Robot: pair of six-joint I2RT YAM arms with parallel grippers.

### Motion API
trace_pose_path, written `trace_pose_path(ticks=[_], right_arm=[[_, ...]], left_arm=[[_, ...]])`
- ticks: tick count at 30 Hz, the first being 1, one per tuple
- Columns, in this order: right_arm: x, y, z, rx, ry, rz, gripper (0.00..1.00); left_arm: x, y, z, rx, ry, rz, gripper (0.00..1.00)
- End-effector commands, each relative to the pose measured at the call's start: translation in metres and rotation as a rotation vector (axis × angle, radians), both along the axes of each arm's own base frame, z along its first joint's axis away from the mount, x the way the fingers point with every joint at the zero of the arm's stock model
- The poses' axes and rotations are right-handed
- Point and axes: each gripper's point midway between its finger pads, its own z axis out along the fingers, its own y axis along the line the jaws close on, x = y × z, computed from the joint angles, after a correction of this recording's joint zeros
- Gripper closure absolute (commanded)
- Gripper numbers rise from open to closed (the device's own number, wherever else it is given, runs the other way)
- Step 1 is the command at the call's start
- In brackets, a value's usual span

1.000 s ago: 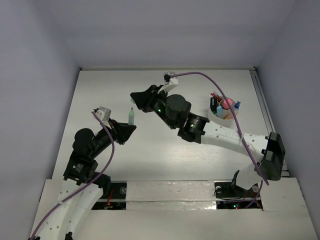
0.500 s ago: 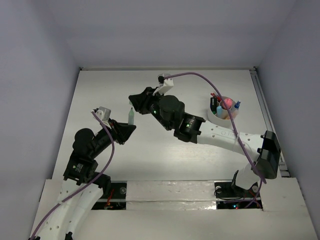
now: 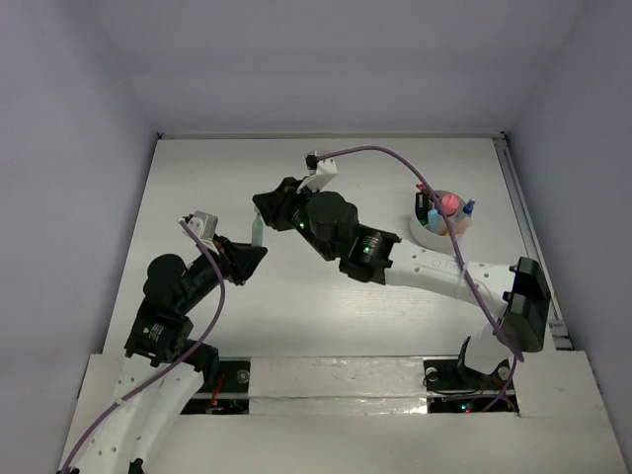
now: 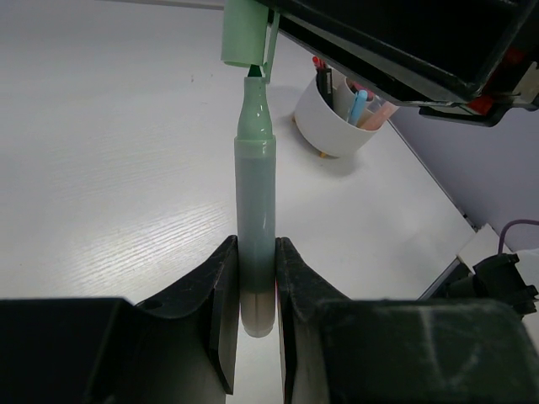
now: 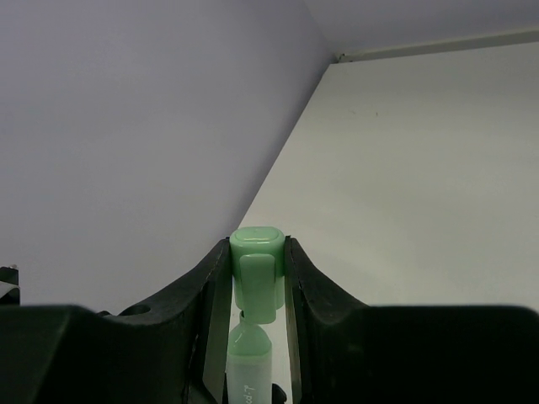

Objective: Sort the stationery into containers
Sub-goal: Close the pen cap on the pen.

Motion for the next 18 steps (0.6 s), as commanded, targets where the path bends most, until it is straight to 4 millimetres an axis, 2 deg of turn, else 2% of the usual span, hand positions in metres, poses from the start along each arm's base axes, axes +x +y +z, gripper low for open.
trace_pose_path(ticks=[1,13,18], right_arm=[[-0.006,0.005,0.027,0.057,-0.029,0.002,1.00],[-0.012,0.009,0.023,0.020,-0.024,0.013,1.00],[-0.016,0.016,0.010,-0.031,-0.001,0.027,1.00]], left_arm=[[-0.001,0.000,0.021,-0.021,-0.068,0.001,1.00],[0.001,0.004,0.022,-0.019,-0.069,0.030,1.00],[0.002,0.007,0.023,-0.019,-0.070,0.045,1.00]])
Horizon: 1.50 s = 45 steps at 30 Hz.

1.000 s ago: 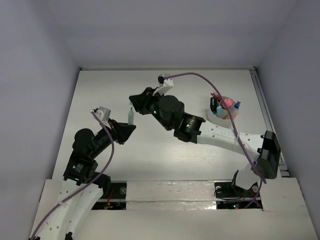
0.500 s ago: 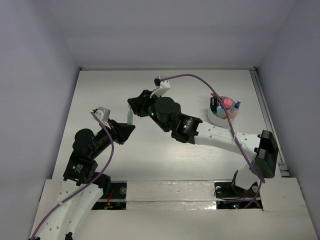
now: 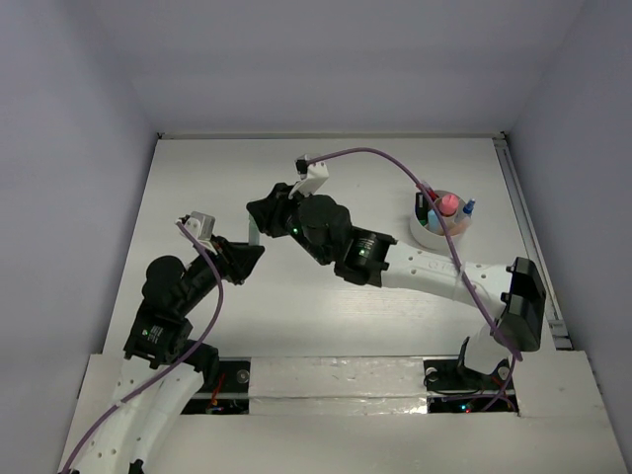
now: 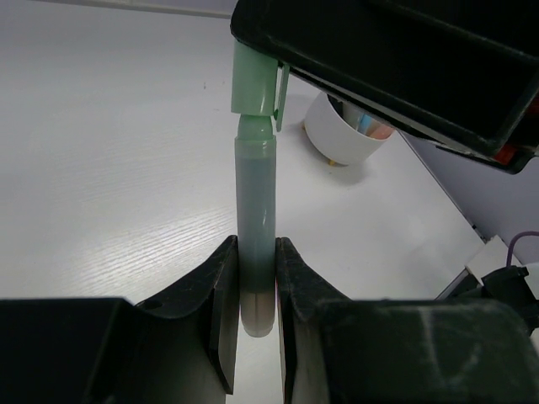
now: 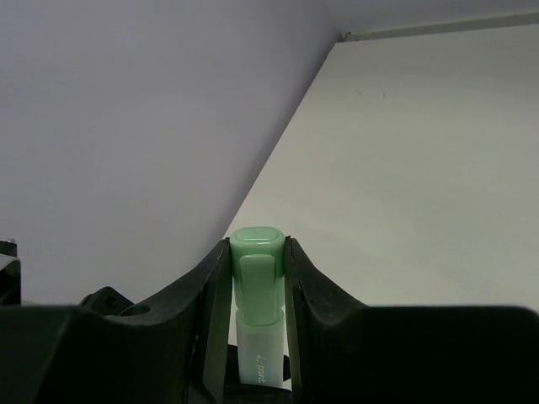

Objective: Sort the stationery into containers
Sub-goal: Close the pen cap on the pen.

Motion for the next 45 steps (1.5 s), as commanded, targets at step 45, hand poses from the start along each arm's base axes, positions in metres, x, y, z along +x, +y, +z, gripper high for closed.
trace_pose_path(ticks=[45], right_arm=[[-0.113,0.002,-0.150,-0.186,0.306,0.420,1.00]], left_arm=[[-0.002,0.003,0.026,-0.020,-0.084,0.011,1.00]])
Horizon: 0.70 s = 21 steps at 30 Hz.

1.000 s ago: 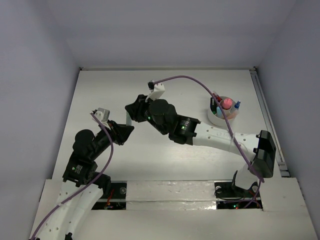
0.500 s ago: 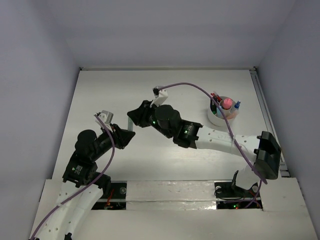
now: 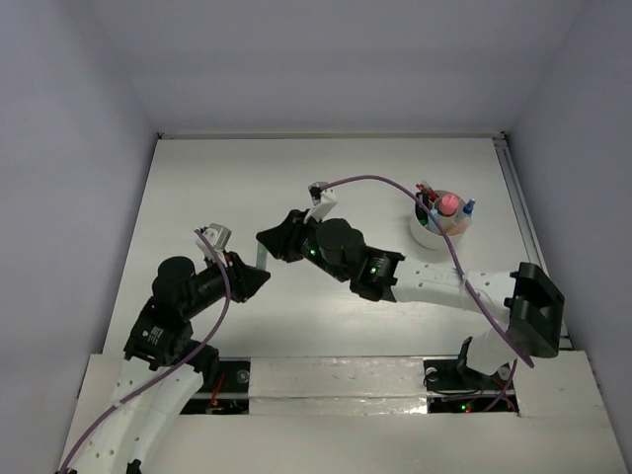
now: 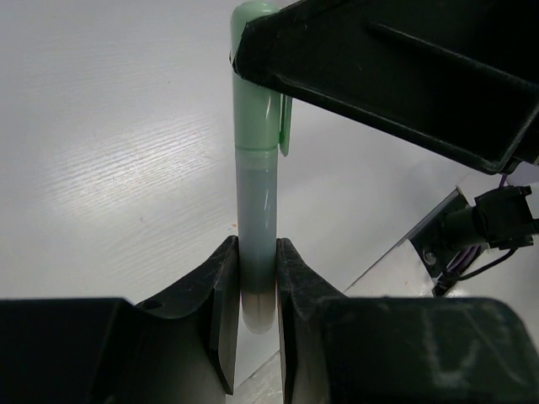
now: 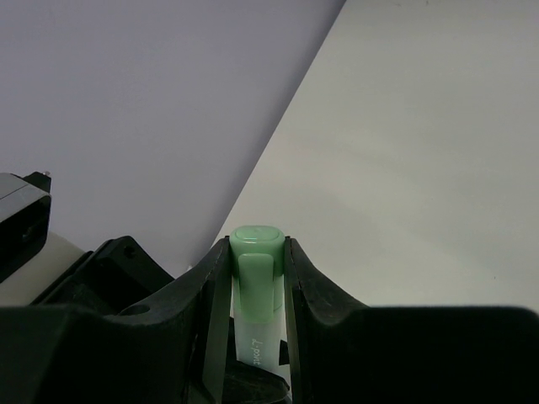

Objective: Sort the stationery into containers
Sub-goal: Close the pen cap on the pen.

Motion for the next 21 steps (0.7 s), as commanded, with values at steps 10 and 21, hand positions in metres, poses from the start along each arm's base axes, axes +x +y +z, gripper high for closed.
trace_pose_path(ticks=[10,21], right_arm=[[-0.116,0.006,-0.105,-0.282,0.163,0.390,1.00],[-0.137,-0.019,-0.138,-0.418,0.199,0.426,1.00]], left_arm=[[0.026,0.008,0.072,-0.087,-0.282,0.098,1.00],[0.028,0.009,0.072,-0.083,-0.280,0.108,1.00]])
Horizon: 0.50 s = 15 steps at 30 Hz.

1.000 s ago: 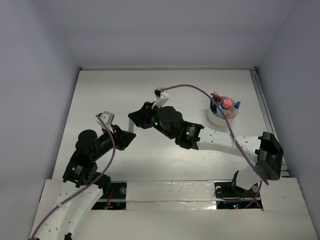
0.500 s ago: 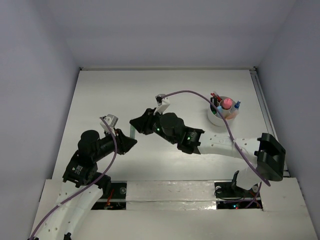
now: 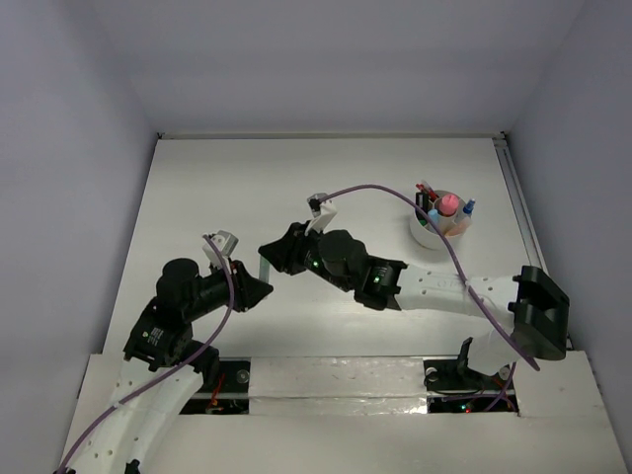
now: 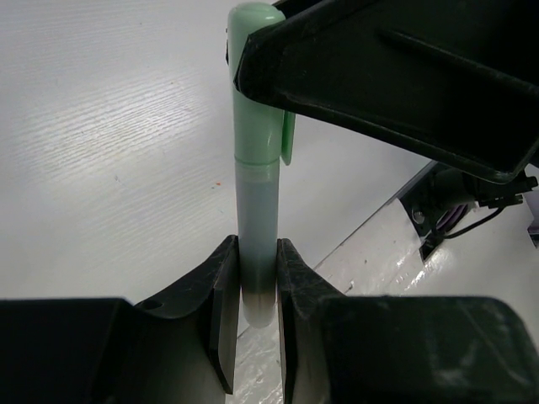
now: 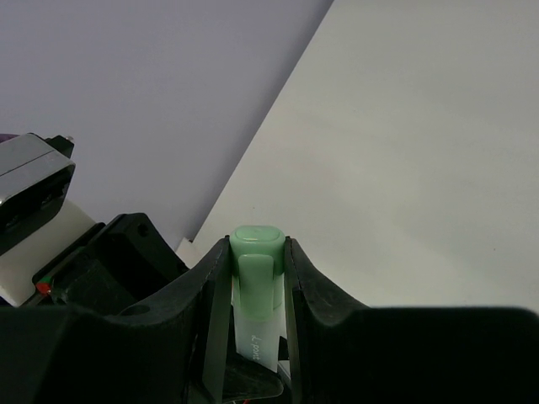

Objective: Sort the stationery into containers
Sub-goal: Close the pen cap on the pen.

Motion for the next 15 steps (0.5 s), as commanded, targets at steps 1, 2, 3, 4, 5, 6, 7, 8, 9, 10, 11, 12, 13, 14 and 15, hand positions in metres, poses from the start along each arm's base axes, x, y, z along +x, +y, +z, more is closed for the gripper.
trace_pose_path(ticks=[1,2,3,4,5,6,7,8,9,10,11,12,13,14,15], right_arm=[[-0.114,-0.019,-0.120,-0.402,0.185,0.374,1.00],[-0.115,-0.024,-0.128,-0.435,0.198,0.374,1.00],[-0.120,-0.025,-0.131,-0.452,0.199,0.387,1.00],[-0.125,-0.026,-0.133,-0.465,0.197,0.399,1.00],[-0.131,-0.027,-0.135,-0.470,0.214,0.425,1.00],[-0.136,-0.026,-0.136,-0.468,0.218,0.432,1.00],[-0.142,-0.025,-0.139,-0.466,0.224,0.444,1.00],[-0.145,-0.017,-0.140,-0.429,0.239,0.461,1.00],[-0.153,-0.014,-0.145,-0.430,0.252,0.487,1.00],[-0.159,-0.008,-0.145,-0.421,0.254,0.508,1.00],[-0.159,-0.004,-0.149,-0.426,0.259,0.510,1.00],[-0.163,-0.003,-0.158,-0.449,0.269,0.511,1.00],[-0.162,-0.003,-0.158,-0.449,0.272,0.498,1.00],[-0.158,-0.008,-0.164,-0.452,0.280,0.465,1.00],[-0.156,-0.013,-0.165,-0.450,0.279,0.442,1.00]], left_arm=[[0.049,0.014,0.091,-0.108,-0.376,0.179,1.00],[0.049,0.014,0.091,-0.109,-0.375,0.180,1.00],[0.050,0.014,0.091,-0.108,-0.374,0.181,1.00],[0.050,0.014,0.091,-0.108,-0.374,0.181,1.00],[0.050,0.014,0.091,-0.107,-0.375,0.181,1.00],[0.050,0.014,0.092,-0.107,-0.376,0.184,1.00],[0.050,0.014,0.092,-0.107,-0.377,0.185,1.00],[0.050,0.015,0.092,-0.107,-0.376,0.189,1.00],[0.052,0.017,0.092,-0.105,-0.376,0.199,1.00],[0.052,0.017,0.091,-0.104,-0.375,0.201,1.00],[0.052,0.017,0.092,-0.104,-0.377,0.202,1.00],[0.052,0.018,0.092,-0.103,-0.379,0.205,1.00],[0.052,0.019,0.092,-0.102,-0.378,0.210,1.00],[0.052,0.019,0.093,-0.102,-0.382,0.211,1.00],[0.051,0.020,0.094,-0.102,-0.385,0.216,1.00]])
